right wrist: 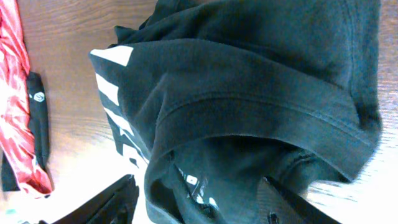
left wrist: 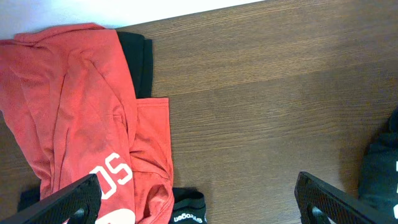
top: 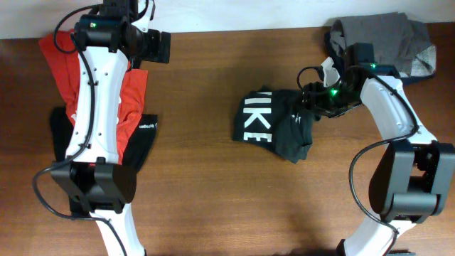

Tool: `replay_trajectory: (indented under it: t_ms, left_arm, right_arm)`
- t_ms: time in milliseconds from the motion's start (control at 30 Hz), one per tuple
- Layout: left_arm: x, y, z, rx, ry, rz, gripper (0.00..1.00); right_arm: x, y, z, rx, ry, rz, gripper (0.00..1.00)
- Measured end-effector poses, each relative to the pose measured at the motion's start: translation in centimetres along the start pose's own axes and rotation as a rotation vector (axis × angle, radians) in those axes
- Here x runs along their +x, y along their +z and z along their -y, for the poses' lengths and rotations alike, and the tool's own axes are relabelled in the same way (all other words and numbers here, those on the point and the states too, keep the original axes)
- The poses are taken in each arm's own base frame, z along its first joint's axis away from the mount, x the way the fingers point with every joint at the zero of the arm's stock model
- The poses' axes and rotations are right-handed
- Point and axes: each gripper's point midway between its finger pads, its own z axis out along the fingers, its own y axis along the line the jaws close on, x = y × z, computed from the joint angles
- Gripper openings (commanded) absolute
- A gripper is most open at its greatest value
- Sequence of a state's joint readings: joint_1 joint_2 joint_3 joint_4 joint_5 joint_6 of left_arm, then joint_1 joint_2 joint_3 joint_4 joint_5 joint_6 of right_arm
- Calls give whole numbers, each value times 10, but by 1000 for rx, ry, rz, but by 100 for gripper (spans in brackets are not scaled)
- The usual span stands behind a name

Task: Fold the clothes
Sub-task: 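Tuck and flatten the bundle's right side with the right gripper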

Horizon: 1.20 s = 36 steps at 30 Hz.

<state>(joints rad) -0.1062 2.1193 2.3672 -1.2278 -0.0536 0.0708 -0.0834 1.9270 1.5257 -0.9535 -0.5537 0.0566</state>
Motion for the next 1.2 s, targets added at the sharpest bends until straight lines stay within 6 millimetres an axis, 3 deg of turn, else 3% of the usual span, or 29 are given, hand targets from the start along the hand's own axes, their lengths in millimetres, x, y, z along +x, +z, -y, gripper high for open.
replay_trajectory:
  t_ms: [200, 400, 500, 567, 700, 833, 867, 933, 967, 1033, 1200]
  left_arm:
    - [0, 0, 0, 0, 15, 0, 99]
    - [0, 0, 0, 0, 15, 0, 99]
    - [0, 0, 0, 0, 15, 0, 99]
    - [0, 0, 0, 0, 15, 0, 99]
    - [0, 0, 0, 0, 16, 0, 99]
    - [0, 0, 0, 0, 35, 0, 99]
    - [0, 0, 0, 0, 38, 0, 99]
    - [0, 0, 0, 0, 42, 0, 99]
    - [0, 0, 0, 0, 42, 0, 99]
    - [0, 0, 0, 0, 42, 0, 99]
    - [0, 0, 0, 0, 42, 0, 99]
  right_arm:
    - [1, -9, -15, 83, -72, 29, 53]
    - [12, 10, -37, 176, -84, 0, 45]
    - [18, 23, -42, 220, -61, -17, 18]
    - [20, 29, -38, 253, -30, -25, 4]
    - [33, 25, -23, 317, 57, -66, 4]
    - [46, 8, 9, 397, 169, -114, 4]
    - [46, 7, 13, 402, 178, -110, 6]
    - [49, 7, 20, 410, 192, -116, 27]
    - [51, 6, 22, 411, 199, -127, 45]
    - [53, 7, 20, 379, 183, -142, 63]
    - [58, -3, 7, 267, 145, -167, 74]
